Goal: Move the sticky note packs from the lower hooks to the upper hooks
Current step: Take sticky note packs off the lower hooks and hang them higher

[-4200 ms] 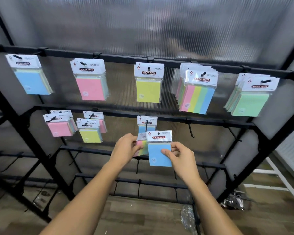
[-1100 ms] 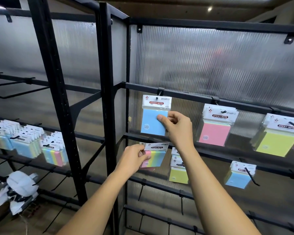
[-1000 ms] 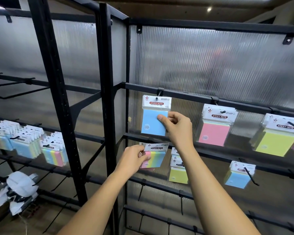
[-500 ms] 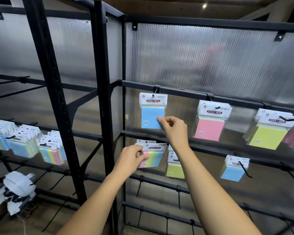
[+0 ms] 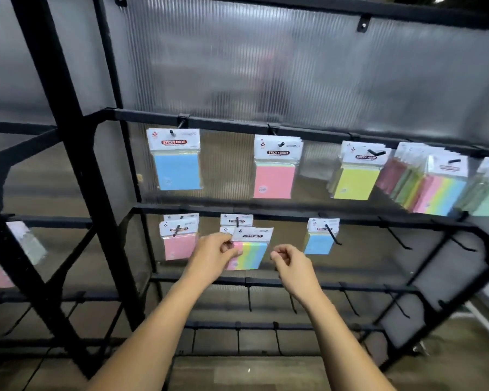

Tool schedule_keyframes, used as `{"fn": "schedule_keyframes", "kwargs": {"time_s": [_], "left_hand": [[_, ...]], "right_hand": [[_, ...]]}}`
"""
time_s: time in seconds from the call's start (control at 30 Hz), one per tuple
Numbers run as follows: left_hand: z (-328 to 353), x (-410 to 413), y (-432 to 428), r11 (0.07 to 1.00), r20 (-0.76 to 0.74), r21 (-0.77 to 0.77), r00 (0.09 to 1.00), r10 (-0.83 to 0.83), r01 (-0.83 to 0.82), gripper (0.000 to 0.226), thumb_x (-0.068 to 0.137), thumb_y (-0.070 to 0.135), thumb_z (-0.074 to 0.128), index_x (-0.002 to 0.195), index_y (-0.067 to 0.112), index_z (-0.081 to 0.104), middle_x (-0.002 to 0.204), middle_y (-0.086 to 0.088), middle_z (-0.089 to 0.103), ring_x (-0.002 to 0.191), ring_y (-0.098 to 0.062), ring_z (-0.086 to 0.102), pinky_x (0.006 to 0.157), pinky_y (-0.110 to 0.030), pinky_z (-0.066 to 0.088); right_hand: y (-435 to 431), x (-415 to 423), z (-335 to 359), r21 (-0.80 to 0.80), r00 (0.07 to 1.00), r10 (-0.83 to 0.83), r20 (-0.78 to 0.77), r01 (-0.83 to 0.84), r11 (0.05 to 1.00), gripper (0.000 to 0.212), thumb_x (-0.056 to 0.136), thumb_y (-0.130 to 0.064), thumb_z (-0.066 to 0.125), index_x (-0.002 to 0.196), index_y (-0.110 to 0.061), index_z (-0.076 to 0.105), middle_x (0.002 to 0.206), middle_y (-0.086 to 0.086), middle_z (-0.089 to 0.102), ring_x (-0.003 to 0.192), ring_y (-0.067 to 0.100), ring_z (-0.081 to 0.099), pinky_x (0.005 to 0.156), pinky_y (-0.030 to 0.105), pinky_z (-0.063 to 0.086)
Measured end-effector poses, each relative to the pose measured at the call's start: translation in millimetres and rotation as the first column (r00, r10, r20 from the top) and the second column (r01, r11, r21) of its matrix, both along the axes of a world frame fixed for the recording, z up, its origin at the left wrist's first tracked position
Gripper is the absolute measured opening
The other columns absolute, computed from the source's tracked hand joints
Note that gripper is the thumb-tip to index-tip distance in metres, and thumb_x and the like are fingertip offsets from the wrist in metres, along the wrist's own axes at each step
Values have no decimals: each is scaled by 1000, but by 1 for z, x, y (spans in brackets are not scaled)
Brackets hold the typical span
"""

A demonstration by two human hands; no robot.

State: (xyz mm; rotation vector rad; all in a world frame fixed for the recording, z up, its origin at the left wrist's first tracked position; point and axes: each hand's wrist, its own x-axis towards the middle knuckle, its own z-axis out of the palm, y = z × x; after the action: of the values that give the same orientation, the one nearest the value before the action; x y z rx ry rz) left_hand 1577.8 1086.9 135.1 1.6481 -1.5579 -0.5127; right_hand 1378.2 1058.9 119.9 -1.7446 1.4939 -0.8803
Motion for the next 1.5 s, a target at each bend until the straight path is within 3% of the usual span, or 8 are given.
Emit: {"fn": "schedule_keyframes", "kwargs": {"time_s": [0.27,0.5,0.73,0.87,1.0,1.1,1.37,1.5], "left_hand": [[5,-114,-36,980,-79,-6,977,-197,197,12,80,26,77,76,17,69,64,-4,64,55,-6,43,57,-27,39],[11,-218,-63,967,-108,3,962,-253,255,25,81,23,76,74,4,61,62,-8,55,59,-9,38,56,-26,33],[22,-301,-76,958,-46,-42,958,-284,282,18,86,25,72,75,24,58,71,6,55,63,-8,45,62,-23,42],[22,-323,-80,973,-67,-66,972,-224,220,17,89,34,67,97,20,65,86,1,65,76,-14,56,71,-23,48],[24,-333,-79,978,-81,-58,975,-205,201,30,88,56,54,92,28,65,84,9,68,84,-12,64,79,-32,54],[28,-335,-72,981,-51,-53,980,-191,188,45,83,68,44,93,30,66,85,10,69,85,-9,64,82,-34,54],[37,-328,-68,992,-18,-68,994,-110,109,28,96,49,45,91,29,65,81,13,69,77,6,61,78,-28,51],[42,-329,-77,990,95,-109,992,-78,88,26,96,47,47,87,29,63,79,13,67,78,-1,61,76,-29,50]], "right_hand": [[-3,-106,3,-28,1000,5,5,-5,1000,14,98,-25,54,101,-15,64,82,-11,66,71,-2,58,63,9,41],[-15,-210,14,-83,998,-24,50,28,996,15,99,-23,54,94,-13,63,73,-12,60,62,-6,52,59,11,39],[-34,-290,22,-150,996,-45,74,55,987,18,101,-20,51,86,-27,57,74,-12,60,63,-5,53,58,11,39],[-46,-318,36,-207,993,-33,114,56,977,20,101,-19,50,83,-26,57,71,-12,60,63,-2,52,58,12,39],[-52,-331,56,-259,991,40,128,-5,966,16,101,-21,49,98,-17,64,91,-7,69,79,4,59,68,16,44],[-53,-337,71,-329,989,82,124,-37,944,14,102,-20,48,96,-19,62,79,-15,63,71,-3,56,60,11,39],[-53,-340,109,-440,982,140,128,-71,895,16,102,-19,48,89,-21,57,66,-17,53,63,-4,50,57,9,35],[-61,-340,125,-465,980,148,135,-69,883,23,102,-23,48,81,-30,52,63,-25,53,61,0,48,57,13,34]]}}
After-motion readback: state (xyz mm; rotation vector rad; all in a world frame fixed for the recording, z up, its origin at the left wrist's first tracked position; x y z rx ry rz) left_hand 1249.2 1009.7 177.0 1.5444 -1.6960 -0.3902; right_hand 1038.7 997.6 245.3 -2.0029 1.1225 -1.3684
